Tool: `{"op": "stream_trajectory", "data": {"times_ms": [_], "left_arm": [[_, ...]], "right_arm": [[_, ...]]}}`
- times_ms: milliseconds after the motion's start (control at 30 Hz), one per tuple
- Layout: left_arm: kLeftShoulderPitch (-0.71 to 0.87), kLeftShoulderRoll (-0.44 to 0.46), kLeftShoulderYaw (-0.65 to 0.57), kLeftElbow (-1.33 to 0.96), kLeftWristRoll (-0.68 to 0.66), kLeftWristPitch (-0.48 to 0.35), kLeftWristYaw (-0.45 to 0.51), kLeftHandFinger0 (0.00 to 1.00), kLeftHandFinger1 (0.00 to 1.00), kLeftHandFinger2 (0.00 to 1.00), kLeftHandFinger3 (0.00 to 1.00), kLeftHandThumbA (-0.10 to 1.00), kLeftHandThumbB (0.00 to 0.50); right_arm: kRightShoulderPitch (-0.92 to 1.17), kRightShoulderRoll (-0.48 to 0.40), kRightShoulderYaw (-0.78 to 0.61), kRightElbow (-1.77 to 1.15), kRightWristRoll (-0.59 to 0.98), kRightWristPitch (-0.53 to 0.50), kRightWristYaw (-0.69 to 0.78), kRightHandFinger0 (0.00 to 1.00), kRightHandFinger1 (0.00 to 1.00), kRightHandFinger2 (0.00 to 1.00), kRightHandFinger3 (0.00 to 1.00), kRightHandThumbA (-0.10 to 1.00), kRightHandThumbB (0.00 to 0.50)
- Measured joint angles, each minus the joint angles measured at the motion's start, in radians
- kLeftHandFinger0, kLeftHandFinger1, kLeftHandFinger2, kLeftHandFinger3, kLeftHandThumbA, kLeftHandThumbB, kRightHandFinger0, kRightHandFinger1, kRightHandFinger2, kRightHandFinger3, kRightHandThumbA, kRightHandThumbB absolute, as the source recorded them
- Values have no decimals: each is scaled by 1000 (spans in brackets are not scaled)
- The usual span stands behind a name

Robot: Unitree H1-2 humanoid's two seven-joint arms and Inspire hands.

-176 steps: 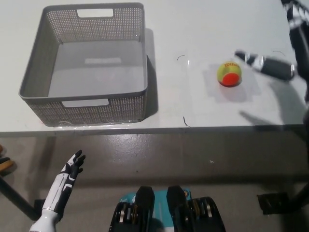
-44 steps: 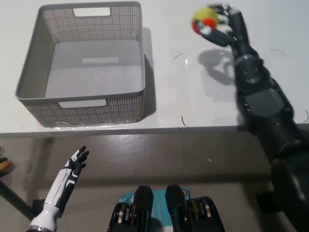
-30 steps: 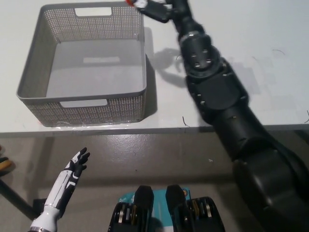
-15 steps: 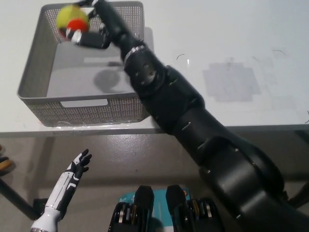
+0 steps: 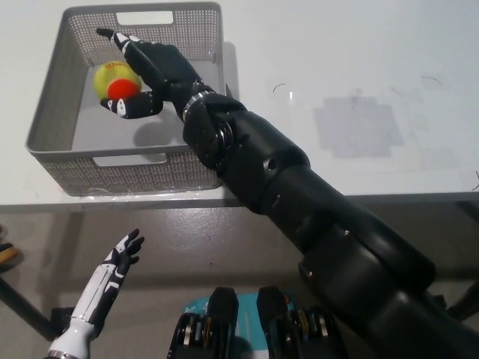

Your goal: Use the right hand to pick up a tennis ball and put it into a container on the left side

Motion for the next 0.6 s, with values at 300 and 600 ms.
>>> {"op": "stream_trajectory", "data": {"times_ms": [300, 600], "left_arm": [[-3, 1, -3, 1, 0, 0, -8, 1000, 1000, 1000, 1000, 1000, 242], [-5, 3, -6, 2, 1, 0, -15, 995, 1000, 1000, 1000, 1000, 234]], "right_arm": [[-9, -6, 1, -1, -29, 16, 7, 1000, 1000, 1000, 1000, 1000, 490], [-10, -40, -18, -46, -40, 32, 14, 1000, 1000, 1000, 1000, 1000, 500]]}}
